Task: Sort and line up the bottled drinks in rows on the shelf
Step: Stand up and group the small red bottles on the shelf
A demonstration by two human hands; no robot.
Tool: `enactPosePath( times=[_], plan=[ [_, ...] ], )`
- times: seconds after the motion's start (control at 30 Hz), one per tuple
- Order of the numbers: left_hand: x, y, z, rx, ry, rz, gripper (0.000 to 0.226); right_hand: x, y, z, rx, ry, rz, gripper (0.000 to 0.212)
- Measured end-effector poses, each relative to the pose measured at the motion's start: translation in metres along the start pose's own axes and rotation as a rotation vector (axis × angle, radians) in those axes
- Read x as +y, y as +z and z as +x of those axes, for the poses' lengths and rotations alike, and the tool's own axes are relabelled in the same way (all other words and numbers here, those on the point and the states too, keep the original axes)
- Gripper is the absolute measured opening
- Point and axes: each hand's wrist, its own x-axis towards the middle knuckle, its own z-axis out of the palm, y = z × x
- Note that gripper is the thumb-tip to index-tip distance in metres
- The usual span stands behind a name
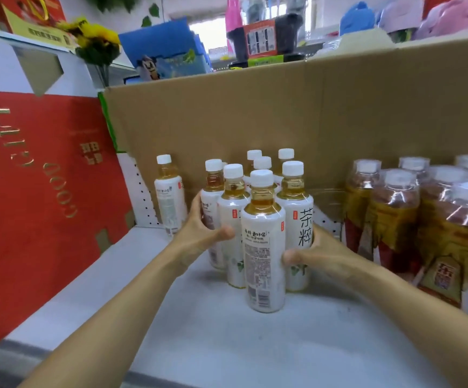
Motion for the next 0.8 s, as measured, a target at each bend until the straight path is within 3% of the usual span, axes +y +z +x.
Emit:
enactPosePath(
  times=[0.1, 0.33, 0.53, 0.7, 0.8],
  plan=[
    [-0.008, -0.006, 0.006, -0.004, 0.009, 0.004, 0.128, -0.002, 0.017, 0.006, -0.045, -0.009, -0.012, 0.079],
    [-0.017, -0.036, -0.006, -0.049, 0.061, -0.021, 0.136, -0.006, 0.049, 0.016, -0.109, -0.068, 0.016, 0.101],
    [-0.023, -0.068, -0.021, -0.012, 0.071, -0.032, 0.138, -0.014, 0.079, 0.025, -0.138, -0.110, 0.000, 0.092],
    [-0.028, -0.098, -0.041, 0.037, 0.095, -0.005, 0.113, -0.022, 0.110, 0.038, -0.209, -0.151, 0.037, 0.080],
    [-0.026, -0.114, -0.056, 0.079, 0.092, -0.031, 0.117, -0.028, 0.132, 0.045, -0.257, -0.166, 0.088, 0.072]
  ],
)
